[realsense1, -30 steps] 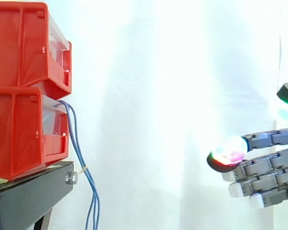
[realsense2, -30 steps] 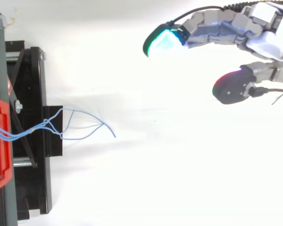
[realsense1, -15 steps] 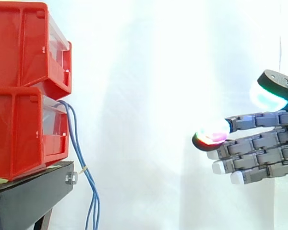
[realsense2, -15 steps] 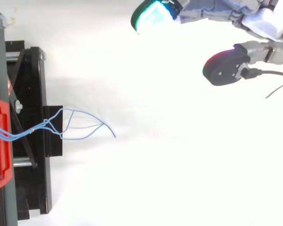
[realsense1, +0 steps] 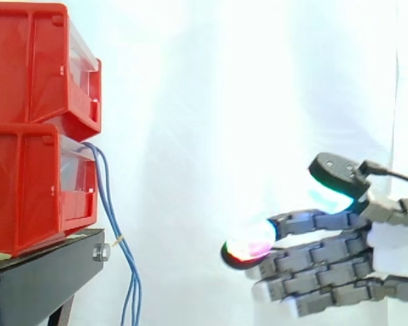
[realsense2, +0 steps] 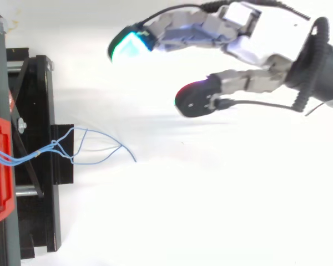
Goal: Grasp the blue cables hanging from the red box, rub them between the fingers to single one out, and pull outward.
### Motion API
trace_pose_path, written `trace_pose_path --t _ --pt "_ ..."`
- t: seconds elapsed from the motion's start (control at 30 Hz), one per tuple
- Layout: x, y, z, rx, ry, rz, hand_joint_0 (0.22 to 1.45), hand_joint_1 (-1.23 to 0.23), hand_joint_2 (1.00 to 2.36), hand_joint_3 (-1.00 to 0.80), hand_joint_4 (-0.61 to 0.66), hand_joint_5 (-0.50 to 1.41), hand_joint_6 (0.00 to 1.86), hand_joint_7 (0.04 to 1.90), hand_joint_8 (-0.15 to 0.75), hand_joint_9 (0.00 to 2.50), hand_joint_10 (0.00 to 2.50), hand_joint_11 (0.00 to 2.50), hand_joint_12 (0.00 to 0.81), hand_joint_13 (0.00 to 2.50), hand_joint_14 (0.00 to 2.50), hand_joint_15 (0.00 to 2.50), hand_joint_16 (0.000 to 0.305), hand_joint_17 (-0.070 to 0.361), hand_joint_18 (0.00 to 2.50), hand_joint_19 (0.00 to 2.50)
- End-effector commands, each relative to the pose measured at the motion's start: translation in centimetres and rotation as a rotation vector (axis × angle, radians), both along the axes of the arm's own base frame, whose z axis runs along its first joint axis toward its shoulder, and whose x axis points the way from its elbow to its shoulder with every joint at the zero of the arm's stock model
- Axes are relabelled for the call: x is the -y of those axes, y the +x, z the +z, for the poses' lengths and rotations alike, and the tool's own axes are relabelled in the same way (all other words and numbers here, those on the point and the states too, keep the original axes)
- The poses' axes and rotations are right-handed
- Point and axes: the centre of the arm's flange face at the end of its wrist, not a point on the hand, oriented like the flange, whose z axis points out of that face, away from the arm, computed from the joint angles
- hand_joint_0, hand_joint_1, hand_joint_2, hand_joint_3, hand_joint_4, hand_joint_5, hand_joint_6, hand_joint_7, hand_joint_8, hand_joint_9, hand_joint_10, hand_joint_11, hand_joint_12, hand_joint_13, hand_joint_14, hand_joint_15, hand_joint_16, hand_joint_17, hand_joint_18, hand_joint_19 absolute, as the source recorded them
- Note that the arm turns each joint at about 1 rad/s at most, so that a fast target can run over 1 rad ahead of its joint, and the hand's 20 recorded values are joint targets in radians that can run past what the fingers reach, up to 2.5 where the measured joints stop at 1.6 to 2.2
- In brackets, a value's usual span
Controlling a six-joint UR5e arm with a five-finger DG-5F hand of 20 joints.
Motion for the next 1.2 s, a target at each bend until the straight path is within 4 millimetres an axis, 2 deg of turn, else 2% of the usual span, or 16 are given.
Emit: trace_pose_path --t 0.0,0.17,0.23,0.3,0.33,0.37,0.43,0.6,0.7,0.93,1.0,1.17 --pt "-0.6 1.3 -0.7 -0.011 0.005 0.022 0.50 -0.54 1.00 -0.50 0.16 -0.25 0.50 0.67 0.231 0.38 0.00 0.05 0.332 0.33 0.01 0.26 0.045 0.100 0.29 0.37" --pt "-1.0 1.8 -0.4 0.021 -0.029 0.018 0.50 -0.54 1.00 -0.50 0.17 -0.25 0.50 0.67 0.237 0.40 0.00 0.06 0.320 0.33 0.01 0.25 0.043 0.096 0.28 0.34" --pt "-1.1 1.9 -1.2 0.019 -0.039 0.019 0.50 -0.54 1.00 -0.50 0.17 -0.25 0.50 0.67 0.238 0.40 0.00 0.06 0.319 0.33 0.01 0.24 0.042 0.095 0.28 0.33" --pt "-1.4 2.3 -3.1 0.013 -0.038 0.027 0.50 -0.54 1.00 -0.50 0.18 -0.25 0.50 0.67 0.240 0.41 0.00 0.06 0.314 0.32 0.01 0.24 0.042 0.094 0.28 0.32" --pt "-1.5 2.5 -3.4 0.023 -0.031 0.028 0.50 -0.54 1.00 -0.50 0.18 -0.24 0.50 0.67 0.239 0.41 0.00 0.06 0.314 0.32 0.01 0.24 0.042 0.094 0.28 0.32" --pt "-1.6 3.5 -4.8 0.043 -0.011 0.032 0.50 -0.54 1.00 -0.50 0.18 -0.24 0.50 0.67 0.240 0.41 0.00 0.06 0.313 0.32 0.01 0.24 0.042 0.094 0.28 0.32" --pt "-2.0 4.8 -5.4 0.060 0.015 0.039 0.50 -0.54 1.00 -0.50 0.18 -0.24 0.50 0.67 0.242 0.42 0.00 0.06 0.311 0.32 0.01 0.24 0.041 0.093 0.27 0.31" --pt "-2.8 5.1 -5.5 0.027 0.014 0.047 0.50 -0.54 1.00 -0.50 0.18 -0.24 0.50 0.68 0.242 0.43 0.00 0.06 0.307 0.33 0.01 0.24 0.041 0.092 0.27 0.31" --pt "-3.1 5.6 -4.8 0.034 0.011 0.055 0.50 -0.54 1.00 -0.50 0.18 -0.24 0.50 0.67 0.243 0.43 0.00 0.06 0.306 0.33 0.01 0.23 0.041 0.091 0.27 0.31" --pt "-3.6 7.0 -4.7 0.134 -0.023 0.054 0.50 -0.54 1.00 -0.50 0.19 -0.23 0.50 0.68 0.244 0.45 0.00 0.06 0.302 0.33 0.01 0.23 0.040 0.089 0.27 0.31" --pt "-3.6 7.5 -5.4 0.156 -0.025 0.046 0.50 -0.54 1.00 -0.50 0.19 -0.23 0.50 0.68 0.243 0.46 0.00 0.06 0.301 0.33 0.01 0.24 0.040 0.089 0.27 0.30" --pt "-4.0 11.0 -7.6 0.205 -0.011 0.063 0.50 -0.54 1.00 -0.50 0.19 -0.22 0.50 0.68 0.244 0.46 0.00 0.05 0.298 0.34 0.01 0.23 0.039 0.089 0.27 0.30"
